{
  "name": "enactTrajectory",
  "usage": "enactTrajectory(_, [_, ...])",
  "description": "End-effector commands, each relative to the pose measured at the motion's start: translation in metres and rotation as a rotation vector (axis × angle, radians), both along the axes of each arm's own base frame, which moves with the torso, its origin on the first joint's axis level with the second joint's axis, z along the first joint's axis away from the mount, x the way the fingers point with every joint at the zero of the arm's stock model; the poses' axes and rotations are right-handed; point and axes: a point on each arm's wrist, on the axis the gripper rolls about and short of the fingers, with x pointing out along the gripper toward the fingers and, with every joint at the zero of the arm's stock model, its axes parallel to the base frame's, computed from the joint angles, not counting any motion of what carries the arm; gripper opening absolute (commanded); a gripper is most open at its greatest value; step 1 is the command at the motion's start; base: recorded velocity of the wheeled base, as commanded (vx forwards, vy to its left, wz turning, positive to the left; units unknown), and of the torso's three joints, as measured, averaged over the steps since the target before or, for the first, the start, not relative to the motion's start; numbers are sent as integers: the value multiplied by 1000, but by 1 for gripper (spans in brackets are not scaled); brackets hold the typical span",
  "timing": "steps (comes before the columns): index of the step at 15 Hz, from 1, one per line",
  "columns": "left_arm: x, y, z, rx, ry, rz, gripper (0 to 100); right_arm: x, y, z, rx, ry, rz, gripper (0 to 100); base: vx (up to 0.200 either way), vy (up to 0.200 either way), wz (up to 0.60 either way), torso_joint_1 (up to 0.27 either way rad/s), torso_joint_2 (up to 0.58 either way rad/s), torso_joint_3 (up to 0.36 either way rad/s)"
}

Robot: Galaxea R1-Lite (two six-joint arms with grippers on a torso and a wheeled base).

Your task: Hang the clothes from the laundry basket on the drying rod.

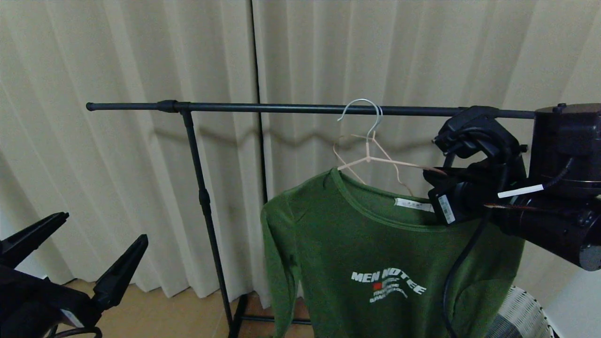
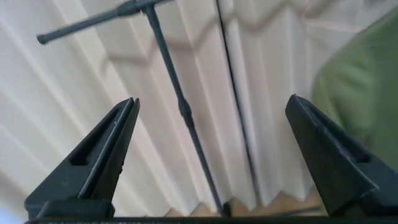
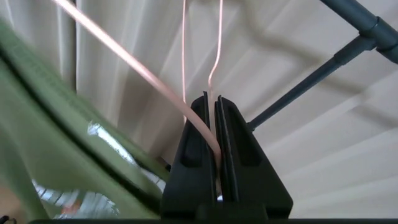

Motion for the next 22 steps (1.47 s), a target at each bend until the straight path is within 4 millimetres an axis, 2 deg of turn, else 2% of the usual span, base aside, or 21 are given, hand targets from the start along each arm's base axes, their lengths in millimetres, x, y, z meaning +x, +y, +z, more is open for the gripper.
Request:
enactTrajectory(1, [-5, 2, 2, -15, -20, -5, 100, 4, -2, -2, -4, 6, -15, 0, 0, 0, 0, 0, 0, 0])
enactTrajectory(2, [-4, 2, 2, -15, -21, -5, 100, 5, -3, -2, -1, 5, -19, 0, 0, 0, 0, 0, 0, 0])
enactTrajectory(14, [-2, 1, 0, -12, -7, 1, 100, 9, -1, -1, 49, 6, -48, 0, 200, 0, 0, 0, 1, 0])
enactTrajectory(22, [-3, 2, -8, -11, 26, 1, 100, 35, 14, -13, 10, 11, -159, 0, 0, 0, 0, 0, 0, 0])
